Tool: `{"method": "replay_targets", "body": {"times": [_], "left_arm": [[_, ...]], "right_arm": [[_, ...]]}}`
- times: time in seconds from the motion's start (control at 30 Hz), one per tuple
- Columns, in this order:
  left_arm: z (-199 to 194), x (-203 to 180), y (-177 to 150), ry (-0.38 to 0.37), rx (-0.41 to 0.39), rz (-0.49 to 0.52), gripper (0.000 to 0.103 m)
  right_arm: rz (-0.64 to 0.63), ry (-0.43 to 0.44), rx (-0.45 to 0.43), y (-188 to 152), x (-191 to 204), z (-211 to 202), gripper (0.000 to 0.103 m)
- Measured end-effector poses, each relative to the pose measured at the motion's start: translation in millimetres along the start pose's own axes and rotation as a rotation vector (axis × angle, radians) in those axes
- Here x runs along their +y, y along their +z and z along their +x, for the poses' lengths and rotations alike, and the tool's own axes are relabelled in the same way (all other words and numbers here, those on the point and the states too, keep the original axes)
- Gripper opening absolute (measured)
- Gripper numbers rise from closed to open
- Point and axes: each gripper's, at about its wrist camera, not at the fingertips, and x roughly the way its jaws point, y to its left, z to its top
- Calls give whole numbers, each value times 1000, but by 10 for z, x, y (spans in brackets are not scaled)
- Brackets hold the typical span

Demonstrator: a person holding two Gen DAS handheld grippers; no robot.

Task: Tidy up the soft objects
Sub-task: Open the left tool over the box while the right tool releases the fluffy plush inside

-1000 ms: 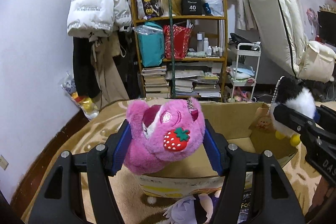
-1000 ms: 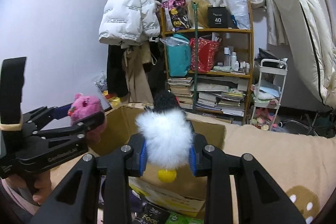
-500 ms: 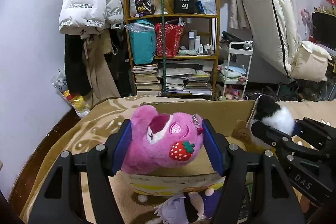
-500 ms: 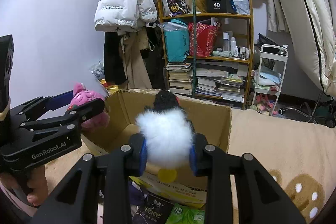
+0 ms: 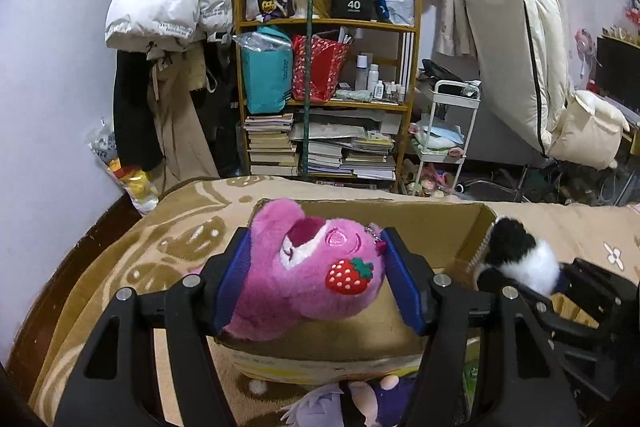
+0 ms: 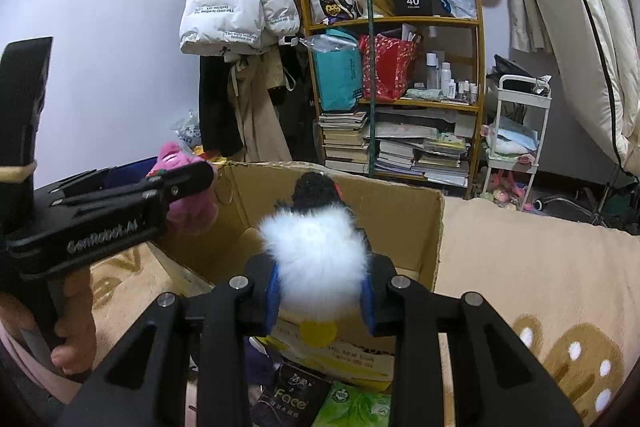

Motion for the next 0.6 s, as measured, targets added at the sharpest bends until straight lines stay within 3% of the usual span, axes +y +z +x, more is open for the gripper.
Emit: {"method": "replay_targets", "body": {"times": [0.17, 0.4, 0.6], "left_arm": [[51, 29, 29, 6, 18, -20, 68], [89, -53, 1, 25, 39, 16, 75], [-7, -97, 40, 42, 2, 35, 92]], "right_arm": [[12, 17, 35, -26, -7, 60, 35], [2, 23, 30, -32, 24, 46, 52], [-1, 23, 18, -54, 29, -1, 59]]}}
